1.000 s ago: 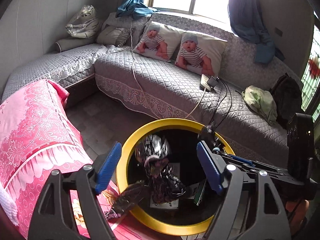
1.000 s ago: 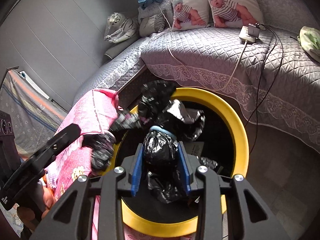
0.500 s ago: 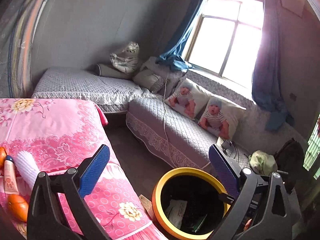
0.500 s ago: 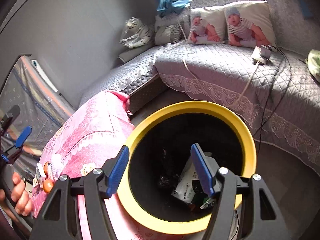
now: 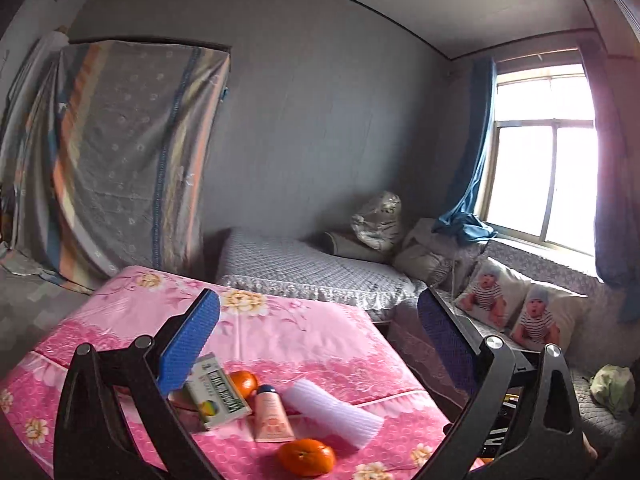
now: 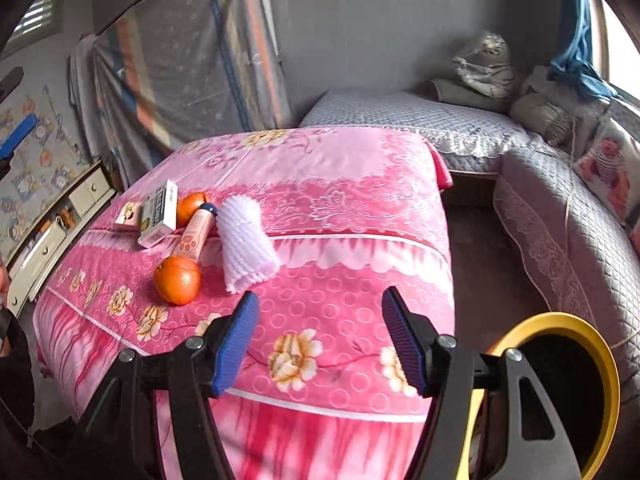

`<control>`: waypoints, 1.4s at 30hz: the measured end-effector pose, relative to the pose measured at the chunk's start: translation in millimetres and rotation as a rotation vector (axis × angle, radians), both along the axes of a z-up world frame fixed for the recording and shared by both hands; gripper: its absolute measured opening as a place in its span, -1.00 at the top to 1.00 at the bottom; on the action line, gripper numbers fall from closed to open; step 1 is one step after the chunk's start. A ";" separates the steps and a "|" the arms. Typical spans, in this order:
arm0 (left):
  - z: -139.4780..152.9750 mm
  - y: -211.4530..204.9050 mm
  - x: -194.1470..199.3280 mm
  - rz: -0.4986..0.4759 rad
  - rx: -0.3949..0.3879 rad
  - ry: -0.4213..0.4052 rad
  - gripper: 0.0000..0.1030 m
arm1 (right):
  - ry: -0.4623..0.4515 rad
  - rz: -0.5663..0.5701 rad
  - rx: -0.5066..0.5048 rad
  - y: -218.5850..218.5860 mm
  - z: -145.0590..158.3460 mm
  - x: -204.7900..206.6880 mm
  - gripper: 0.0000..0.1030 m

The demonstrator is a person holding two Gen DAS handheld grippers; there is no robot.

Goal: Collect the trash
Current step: 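Grasp the white foam mesh sleeve on the bed with the right tool, then grasp the large orange with the left tool while the right holds the foam sleeve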

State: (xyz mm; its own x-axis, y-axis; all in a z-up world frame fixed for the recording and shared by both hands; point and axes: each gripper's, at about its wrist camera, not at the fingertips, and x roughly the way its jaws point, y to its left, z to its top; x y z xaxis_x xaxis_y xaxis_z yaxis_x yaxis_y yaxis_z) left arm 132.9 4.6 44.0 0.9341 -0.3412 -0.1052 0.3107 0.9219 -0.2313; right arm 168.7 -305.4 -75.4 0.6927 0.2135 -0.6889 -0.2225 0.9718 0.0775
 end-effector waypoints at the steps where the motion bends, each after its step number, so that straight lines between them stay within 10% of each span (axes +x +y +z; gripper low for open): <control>1: -4.1 15.6 -4.3 0.019 -0.014 0.006 -0.84 | 0.017 0.028 -0.026 14.9 -2.0 10.3 -0.18; 7: -29.7 70.4 -7.6 0.041 0.042 0.126 -0.84 | 0.103 0.167 -0.135 75.1 -13.8 63.7 -0.19; 17: -89.7 40.5 10.9 -0.133 0.277 0.330 -0.84 | 0.241 0.154 -0.221 90.8 -58.8 115.0 -0.09; 22: -106.1 7.1 19.9 -0.203 0.345 0.379 -0.84 | 0.251 0.130 -0.127 78.6 -55.7 115.5 0.55; 31: -128.3 -37.0 38.9 -0.279 0.389 0.471 -0.84 | 0.085 0.121 0.223 19.8 1.1 50.6 0.56; 42: -165.1 -80.9 88.0 -0.253 0.429 0.635 -0.83 | 0.010 0.122 0.367 -15.3 19.9 -2.0 0.55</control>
State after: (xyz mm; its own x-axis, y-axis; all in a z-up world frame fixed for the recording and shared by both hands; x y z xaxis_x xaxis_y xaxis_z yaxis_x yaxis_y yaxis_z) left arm 220.9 -76.3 -121.1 0.5514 -0.3436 -0.7602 0.4502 0.8897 -0.0756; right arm 166.8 -320.7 -55.5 0.6403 0.5282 -0.5577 -0.3327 0.8451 0.4184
